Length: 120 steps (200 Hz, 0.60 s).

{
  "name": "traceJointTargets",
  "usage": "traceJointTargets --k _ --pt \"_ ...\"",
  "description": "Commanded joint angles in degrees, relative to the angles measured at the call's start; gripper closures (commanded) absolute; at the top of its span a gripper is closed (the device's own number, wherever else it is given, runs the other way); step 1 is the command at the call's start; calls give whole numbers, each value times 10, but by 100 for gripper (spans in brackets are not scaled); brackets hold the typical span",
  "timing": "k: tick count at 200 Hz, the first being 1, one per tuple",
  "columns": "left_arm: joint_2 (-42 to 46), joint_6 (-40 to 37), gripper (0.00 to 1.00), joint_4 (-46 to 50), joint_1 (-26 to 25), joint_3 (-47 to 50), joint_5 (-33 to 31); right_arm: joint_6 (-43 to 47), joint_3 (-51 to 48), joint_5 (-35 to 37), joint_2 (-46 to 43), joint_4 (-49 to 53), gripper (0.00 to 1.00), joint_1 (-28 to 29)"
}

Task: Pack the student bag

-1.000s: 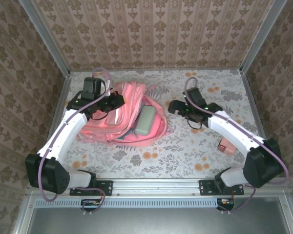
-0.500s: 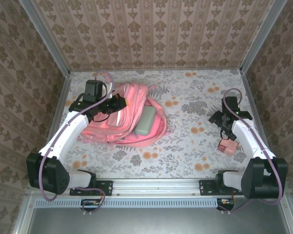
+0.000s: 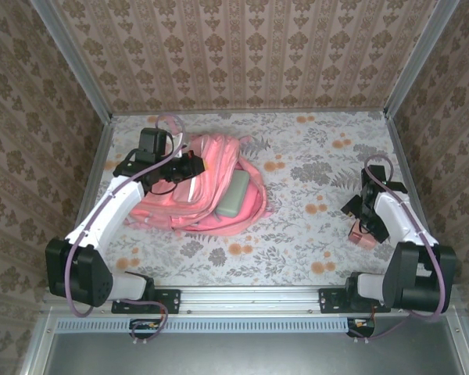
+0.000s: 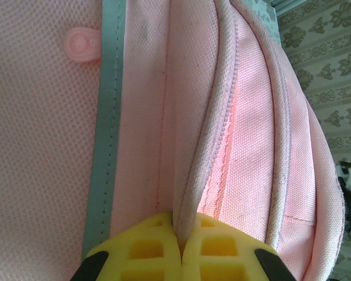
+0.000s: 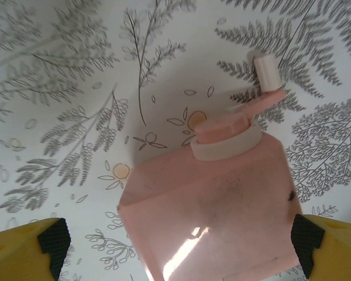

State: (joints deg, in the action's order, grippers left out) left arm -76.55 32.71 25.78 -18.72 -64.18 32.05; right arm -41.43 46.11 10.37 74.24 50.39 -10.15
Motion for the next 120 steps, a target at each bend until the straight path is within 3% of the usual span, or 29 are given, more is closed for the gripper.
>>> traceJointTargets --k 1,38,70,120 --pt "1 -14 100 -27 0 -6 14 31 -13 -43 17 -14 0 -2" --pt "-3 -13 100 -28 2 -5 13 67 -20 -147 9 -86 1 34" --pt "-8 -12 100 -30 2 -8 17 69 5 -131 23 -82 0 73" --pt "-3 -13 100 -24 2 -5 15 69 22 -63 69 -32 0 84"
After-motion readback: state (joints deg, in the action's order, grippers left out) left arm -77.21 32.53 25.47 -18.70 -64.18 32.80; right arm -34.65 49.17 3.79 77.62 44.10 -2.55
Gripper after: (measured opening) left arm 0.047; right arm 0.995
